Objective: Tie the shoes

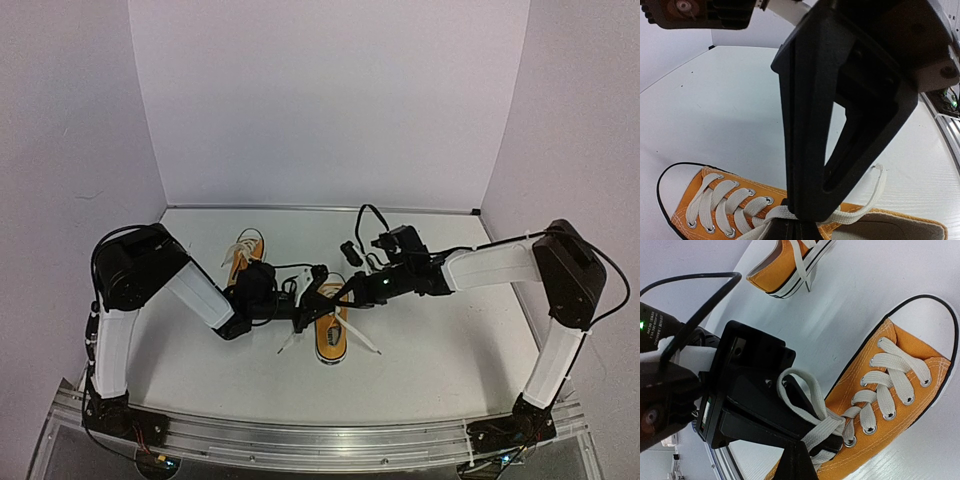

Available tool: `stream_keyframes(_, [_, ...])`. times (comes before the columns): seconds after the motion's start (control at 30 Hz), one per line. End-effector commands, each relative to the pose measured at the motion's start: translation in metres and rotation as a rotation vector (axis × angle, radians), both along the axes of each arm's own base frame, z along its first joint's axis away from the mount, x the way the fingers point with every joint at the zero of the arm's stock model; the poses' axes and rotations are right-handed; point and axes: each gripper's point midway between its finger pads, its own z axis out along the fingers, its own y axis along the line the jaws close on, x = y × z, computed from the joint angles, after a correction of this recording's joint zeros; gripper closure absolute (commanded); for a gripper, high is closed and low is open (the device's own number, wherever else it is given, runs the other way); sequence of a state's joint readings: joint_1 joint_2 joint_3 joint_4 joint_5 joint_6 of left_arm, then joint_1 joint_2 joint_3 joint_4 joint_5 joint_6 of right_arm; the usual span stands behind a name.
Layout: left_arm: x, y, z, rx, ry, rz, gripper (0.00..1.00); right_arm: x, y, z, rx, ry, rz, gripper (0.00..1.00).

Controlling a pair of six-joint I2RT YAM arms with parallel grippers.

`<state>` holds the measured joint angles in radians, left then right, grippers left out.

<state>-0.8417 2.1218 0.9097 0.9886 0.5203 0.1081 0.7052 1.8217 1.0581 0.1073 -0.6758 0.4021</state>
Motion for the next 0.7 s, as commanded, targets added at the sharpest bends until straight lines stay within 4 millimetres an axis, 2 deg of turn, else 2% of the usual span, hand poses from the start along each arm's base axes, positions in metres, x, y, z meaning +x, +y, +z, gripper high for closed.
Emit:
stream_keyframes(0.0, [0.007,-0.005,0.018,-0.09,-0.021,-0.009,1.0,-0.007,0.008,0.015,0.076,-0.006,0.028,1.0])
stream_keyframes(0.1, [0.005,-0.003,0.017,-0.1,-0.019,-0.014,1.0,-0.01,0.009,0.012,0.083,0.009,0.035,0.99])
stream_keyframes(0.27, [0.001,0.001,0.018,-0.13,-0.026,-0.039,0.99,-0.013,0.01,0.012,0.091,0.016,0.048,0.91])
stream_keyframes(0.37, [0.0,0.004,0.016,-0.136,-0.029,-0.044,0.99,-0.011,0.006,0.023,0.106,0.0,0.044,0.85])
stream_keyframes(0.57, [-0.001,0.005,0.014,-0.131,-0.037,-0.048,1.0,0.001,-0.017,0.05,0.137,-0.053,-0.012,0.75])
stream_keyframes(0.67, [-0.001,0.006,0.014,-0.126,-0.04,-0.049,1.0,0.007,-0.028,0.055,0.139,-0.067,-0.044,0.72])
